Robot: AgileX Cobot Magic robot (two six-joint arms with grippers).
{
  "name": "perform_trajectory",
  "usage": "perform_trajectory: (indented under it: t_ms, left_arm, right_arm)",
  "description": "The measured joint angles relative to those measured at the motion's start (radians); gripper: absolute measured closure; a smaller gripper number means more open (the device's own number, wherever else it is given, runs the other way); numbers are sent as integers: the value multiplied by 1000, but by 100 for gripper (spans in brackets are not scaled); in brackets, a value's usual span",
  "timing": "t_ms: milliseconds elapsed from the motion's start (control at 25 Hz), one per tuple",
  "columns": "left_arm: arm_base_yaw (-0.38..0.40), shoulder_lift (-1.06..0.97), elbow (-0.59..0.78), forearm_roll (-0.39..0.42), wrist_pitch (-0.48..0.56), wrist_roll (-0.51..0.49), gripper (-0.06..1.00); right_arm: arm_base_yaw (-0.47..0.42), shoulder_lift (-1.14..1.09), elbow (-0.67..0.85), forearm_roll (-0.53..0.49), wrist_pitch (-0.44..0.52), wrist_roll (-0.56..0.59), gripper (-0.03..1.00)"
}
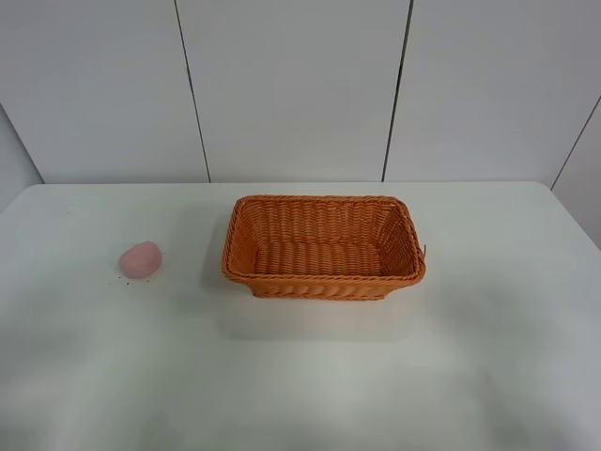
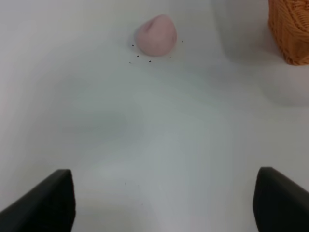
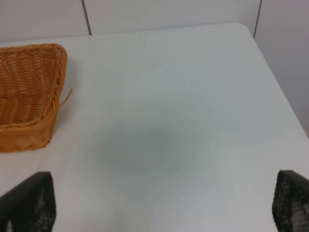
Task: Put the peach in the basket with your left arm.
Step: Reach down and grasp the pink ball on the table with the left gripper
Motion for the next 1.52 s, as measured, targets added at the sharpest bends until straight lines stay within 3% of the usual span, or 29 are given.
perform_trajectory:
  t_ms: [440,560,840,1080,1520]
  left_arm:
    - [0,6,-9,0,-5,0,9]
    - [0,105,-51,0,-23,0,9]
    - [0,540,-196,0,-143,0,9]
    - [0,1029,-375,0,-221,5,10]
    - [0,1764,-849,-44,-221,7,10]
  right_arm:
    - [0,0,0,0,0,0,27]
    - [0,0,0,0,0,0,27]
    - [0,0,0,0,0,0,27]
    - [0,0,0,0,0,0,27]
    - [0,0,0,0,0,0,27]
